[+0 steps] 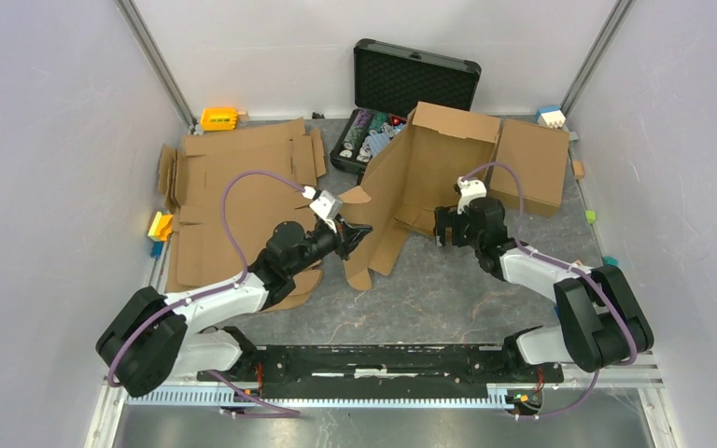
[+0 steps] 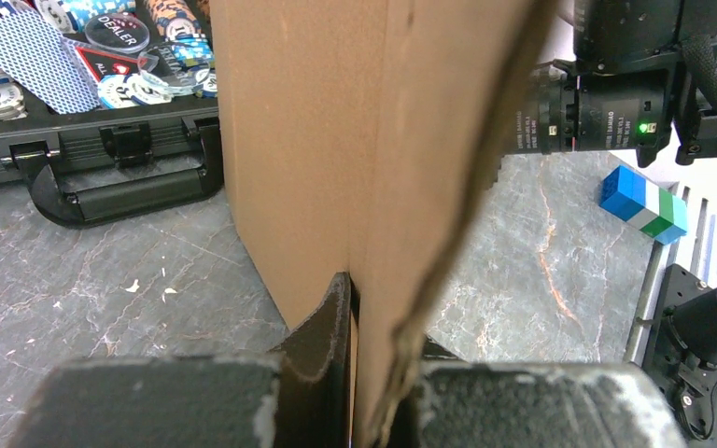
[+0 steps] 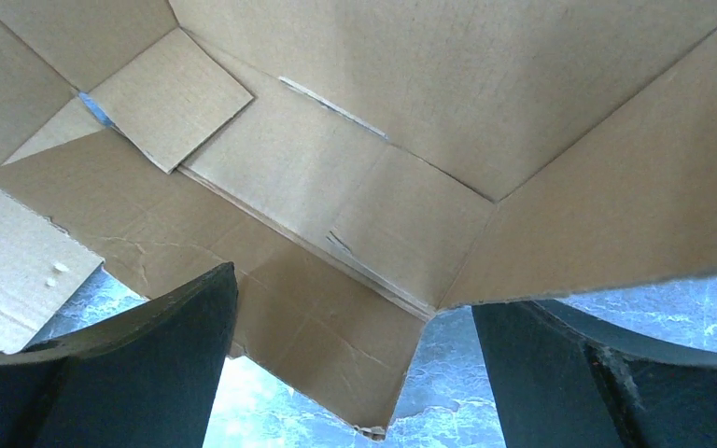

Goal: Fold the paper box

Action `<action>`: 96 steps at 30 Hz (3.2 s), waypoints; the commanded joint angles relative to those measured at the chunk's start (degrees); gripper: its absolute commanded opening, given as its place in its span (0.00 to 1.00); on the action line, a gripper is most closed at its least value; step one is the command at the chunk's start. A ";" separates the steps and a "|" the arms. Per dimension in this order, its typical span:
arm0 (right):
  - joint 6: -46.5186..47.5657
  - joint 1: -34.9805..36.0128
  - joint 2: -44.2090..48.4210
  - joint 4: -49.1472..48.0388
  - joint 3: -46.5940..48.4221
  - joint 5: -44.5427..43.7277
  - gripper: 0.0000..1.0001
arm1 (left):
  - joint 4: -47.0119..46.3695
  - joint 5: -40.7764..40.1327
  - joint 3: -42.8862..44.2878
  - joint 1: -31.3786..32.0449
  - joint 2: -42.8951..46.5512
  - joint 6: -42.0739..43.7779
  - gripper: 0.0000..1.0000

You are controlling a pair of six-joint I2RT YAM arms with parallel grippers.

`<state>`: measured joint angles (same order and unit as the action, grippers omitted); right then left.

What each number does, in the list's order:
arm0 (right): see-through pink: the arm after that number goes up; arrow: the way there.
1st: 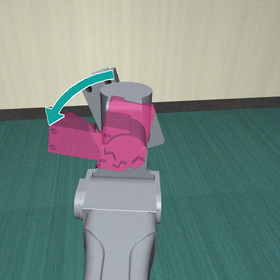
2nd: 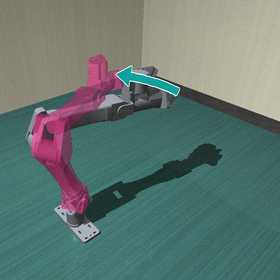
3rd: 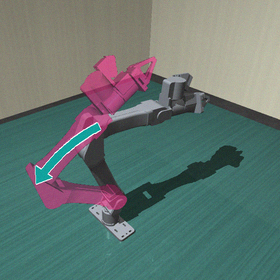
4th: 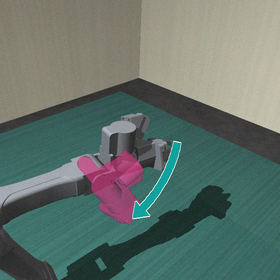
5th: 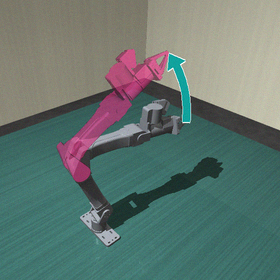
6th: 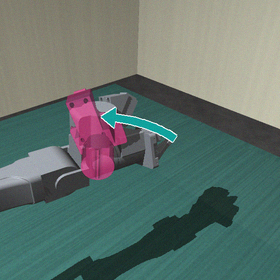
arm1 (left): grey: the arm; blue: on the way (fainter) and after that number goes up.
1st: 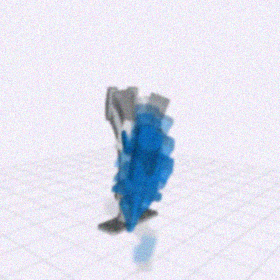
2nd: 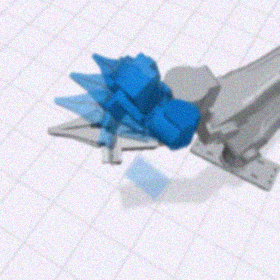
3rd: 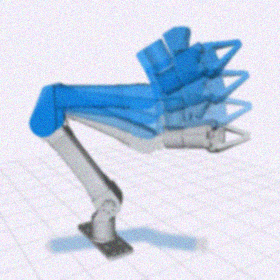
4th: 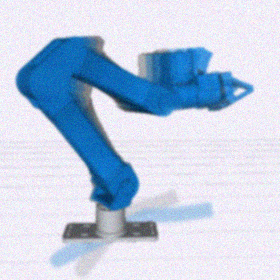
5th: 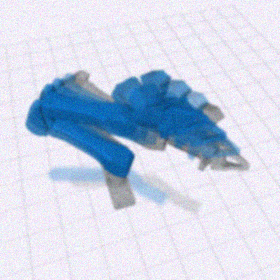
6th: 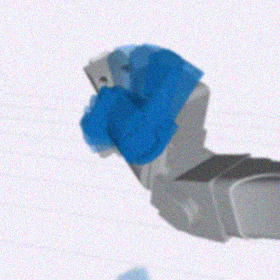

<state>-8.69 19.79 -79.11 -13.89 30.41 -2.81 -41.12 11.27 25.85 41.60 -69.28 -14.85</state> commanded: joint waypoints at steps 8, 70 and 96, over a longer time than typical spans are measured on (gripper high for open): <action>-2.90 -4.60 3.62 -8.20 -4.04 14.10 0.98 | 2.59 3.05 -0.20 0.58 -1.04 1.58 0.11; -9.62 -9.60 -8.07 -9.61 2.69 -3.99 0.91 | 4.13 2.27 0.69 0.58 -2.03 2.37 0.12; -12.30 -9.79 -13.52 -11.47 9.45 1.00 0.64 | 5.20 -0.08 2.39 1.02 -3.08 1.40 0.12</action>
<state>-19.09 9.91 -90.91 -21.98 37.52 -4.12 -39.05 11.68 26.68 41.95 -71.64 -12.56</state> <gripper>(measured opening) 0.708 0.122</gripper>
